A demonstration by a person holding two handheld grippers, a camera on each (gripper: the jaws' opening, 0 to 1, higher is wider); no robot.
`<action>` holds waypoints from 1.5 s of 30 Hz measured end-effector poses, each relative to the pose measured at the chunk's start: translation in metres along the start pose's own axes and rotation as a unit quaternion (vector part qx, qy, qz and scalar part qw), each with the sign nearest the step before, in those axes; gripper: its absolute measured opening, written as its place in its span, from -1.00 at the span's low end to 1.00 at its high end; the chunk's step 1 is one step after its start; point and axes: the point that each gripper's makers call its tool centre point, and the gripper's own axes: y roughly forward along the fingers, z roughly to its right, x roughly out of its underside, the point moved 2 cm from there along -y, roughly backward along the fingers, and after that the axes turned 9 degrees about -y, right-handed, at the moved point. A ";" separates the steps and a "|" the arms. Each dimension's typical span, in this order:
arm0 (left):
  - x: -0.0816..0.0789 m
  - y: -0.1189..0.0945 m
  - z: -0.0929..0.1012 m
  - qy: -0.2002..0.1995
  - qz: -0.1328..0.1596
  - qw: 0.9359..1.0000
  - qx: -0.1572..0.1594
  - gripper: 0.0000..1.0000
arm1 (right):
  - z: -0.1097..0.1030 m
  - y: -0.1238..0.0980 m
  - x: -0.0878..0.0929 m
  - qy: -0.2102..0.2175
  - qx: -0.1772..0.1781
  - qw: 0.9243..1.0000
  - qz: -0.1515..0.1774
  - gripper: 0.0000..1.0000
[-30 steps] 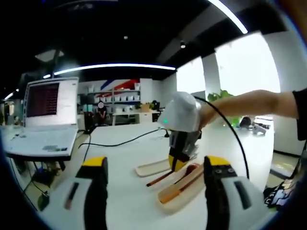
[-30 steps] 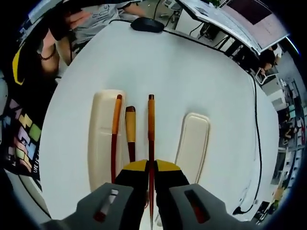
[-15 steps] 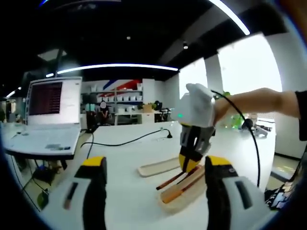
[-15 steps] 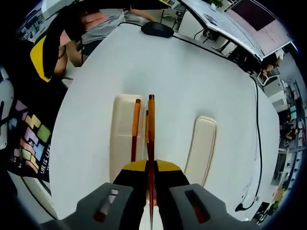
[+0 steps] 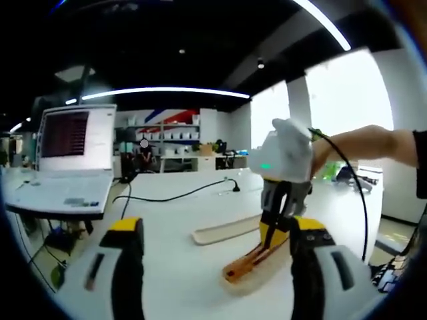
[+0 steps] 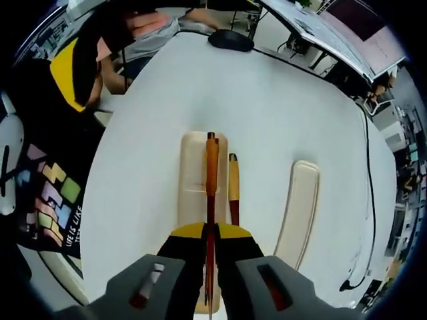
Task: Arrange the utensils inside the cutlery case until each visible utensil rests in its matching compartment.
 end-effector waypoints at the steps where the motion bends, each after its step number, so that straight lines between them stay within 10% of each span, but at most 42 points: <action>1: 0.000 0.000 0.000 0.000 0.000 1.000 0.000 0.92 | 0.000 0.000 0.000 -0.002 0.002 1.000 0.000 -0.95; 45: 0.007 0.002 0.003 0.008 -0.018 1.000 0.002 0.86 | -0.008 0.016 0.000 0.041 -0.018 0.999 0.011 -0.93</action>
